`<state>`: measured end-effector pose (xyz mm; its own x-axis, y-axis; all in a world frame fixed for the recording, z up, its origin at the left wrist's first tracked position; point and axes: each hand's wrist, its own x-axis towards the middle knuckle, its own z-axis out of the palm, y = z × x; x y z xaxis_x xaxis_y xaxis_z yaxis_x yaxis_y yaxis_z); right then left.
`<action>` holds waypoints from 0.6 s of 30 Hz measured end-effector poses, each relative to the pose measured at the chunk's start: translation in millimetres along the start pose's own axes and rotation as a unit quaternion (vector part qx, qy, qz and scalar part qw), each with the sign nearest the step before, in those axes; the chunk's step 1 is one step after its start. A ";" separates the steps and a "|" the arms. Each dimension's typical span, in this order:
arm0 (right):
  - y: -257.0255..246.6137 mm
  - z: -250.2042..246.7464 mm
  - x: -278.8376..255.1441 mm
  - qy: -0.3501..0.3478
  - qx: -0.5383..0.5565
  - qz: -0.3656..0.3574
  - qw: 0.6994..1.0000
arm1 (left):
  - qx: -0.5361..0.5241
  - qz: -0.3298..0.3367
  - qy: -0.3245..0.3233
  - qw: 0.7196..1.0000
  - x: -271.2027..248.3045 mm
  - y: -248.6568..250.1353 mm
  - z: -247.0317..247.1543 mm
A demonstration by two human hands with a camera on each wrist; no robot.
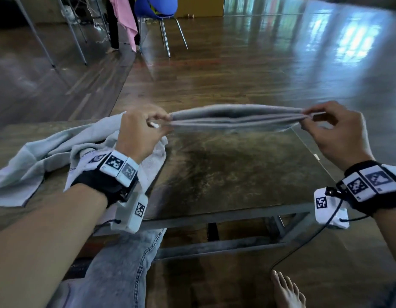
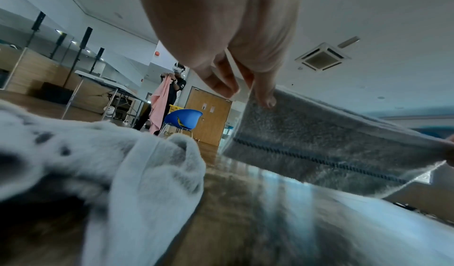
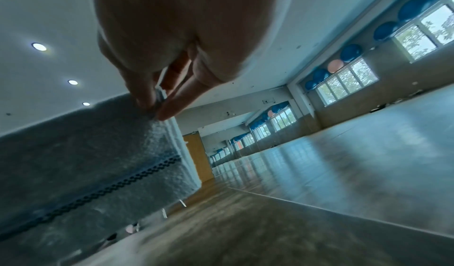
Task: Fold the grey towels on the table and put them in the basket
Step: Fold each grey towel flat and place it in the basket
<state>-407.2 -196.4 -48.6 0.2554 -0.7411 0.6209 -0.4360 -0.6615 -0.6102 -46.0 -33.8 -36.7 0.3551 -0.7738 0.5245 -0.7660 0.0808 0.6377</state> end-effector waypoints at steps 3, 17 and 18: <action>16.0 -6.7 -17.0 -0.170 -0.019 0.075 0.982 | 0.049 -0.027 -0.111 0.992 -28.3 -17.2 8.3; 40.1 26.1 -52.7 -0.278 -0.174 0.223 0.918 | 0.201 -0.208 -0.149 0.946 -55.7 -22.1 42.2; 38.4 26.4 -52.7 -0.277 -0.168 0.222 0.920 | 0.200 -0.216 -0.155 0.943 -54.5 -20.4 41.7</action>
<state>-414.6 -185.8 -117.7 0.3471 -0.9362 -0.0557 -0.8216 -0.2748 -0.4995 -72.1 -19.4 -101.8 0.5535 -0.8321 0.0354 -0.7494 -0.4791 0.4570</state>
